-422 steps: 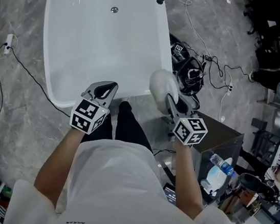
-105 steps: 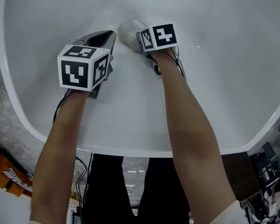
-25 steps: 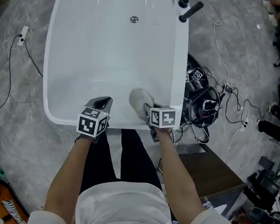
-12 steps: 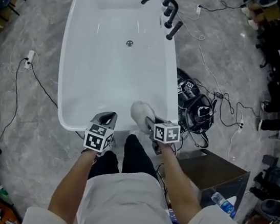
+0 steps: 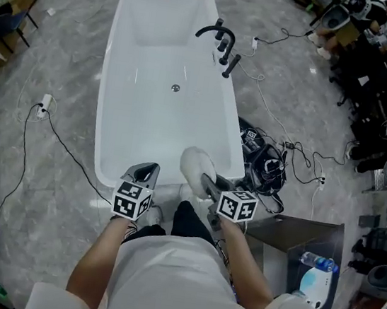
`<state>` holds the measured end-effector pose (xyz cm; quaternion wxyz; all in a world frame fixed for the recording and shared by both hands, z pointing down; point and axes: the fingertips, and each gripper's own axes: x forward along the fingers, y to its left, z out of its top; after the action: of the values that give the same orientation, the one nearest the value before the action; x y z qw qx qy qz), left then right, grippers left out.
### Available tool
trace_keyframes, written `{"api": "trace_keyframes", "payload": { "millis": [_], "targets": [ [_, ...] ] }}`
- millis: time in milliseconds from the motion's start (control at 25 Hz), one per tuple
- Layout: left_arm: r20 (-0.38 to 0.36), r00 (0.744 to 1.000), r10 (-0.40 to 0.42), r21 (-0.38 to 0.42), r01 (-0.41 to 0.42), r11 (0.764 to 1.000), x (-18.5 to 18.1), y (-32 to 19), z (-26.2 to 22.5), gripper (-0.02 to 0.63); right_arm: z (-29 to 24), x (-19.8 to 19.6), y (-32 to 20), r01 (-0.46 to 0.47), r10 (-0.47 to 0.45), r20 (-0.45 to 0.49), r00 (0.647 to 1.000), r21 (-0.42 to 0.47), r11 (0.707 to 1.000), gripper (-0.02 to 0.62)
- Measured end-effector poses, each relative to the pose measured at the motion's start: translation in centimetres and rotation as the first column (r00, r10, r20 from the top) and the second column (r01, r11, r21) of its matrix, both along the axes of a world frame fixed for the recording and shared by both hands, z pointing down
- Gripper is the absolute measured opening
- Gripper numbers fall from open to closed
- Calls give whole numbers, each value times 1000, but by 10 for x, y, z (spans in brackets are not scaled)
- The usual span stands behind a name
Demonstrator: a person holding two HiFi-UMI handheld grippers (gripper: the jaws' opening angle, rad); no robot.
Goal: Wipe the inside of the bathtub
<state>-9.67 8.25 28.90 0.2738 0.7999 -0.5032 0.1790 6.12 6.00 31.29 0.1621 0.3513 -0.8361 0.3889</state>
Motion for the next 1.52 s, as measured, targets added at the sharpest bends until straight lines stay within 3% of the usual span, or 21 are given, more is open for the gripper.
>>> {"api": "trace_keyframes", "payload": {
  "millis": [280, 560, 1040, 1520],
  "targets": [
    [4, 1000, -8, 97, 7, 995, -24, 26, -40, 12, -64, -21, 46, -25, 20, 34, 999, 145, 989, 100],
    [-9, 997, -77, 196, 77, 978, -34, 41, -88, 12, -98, -16, 62, -7, -10, 85, 996, 203, 979, 100],
    [-7, 980, -200, 285, 194, 939, -44, 37, -142, 12, -167, 12, 8, -2, -38, 102, 994, 362, 932, 100],
    [-41, 975, -218, 325, 219, 920, -26, 20, -166, 12, -175, 29, -6, -20, -22, 102, 995, 391, 920, 100]
  ]
}}
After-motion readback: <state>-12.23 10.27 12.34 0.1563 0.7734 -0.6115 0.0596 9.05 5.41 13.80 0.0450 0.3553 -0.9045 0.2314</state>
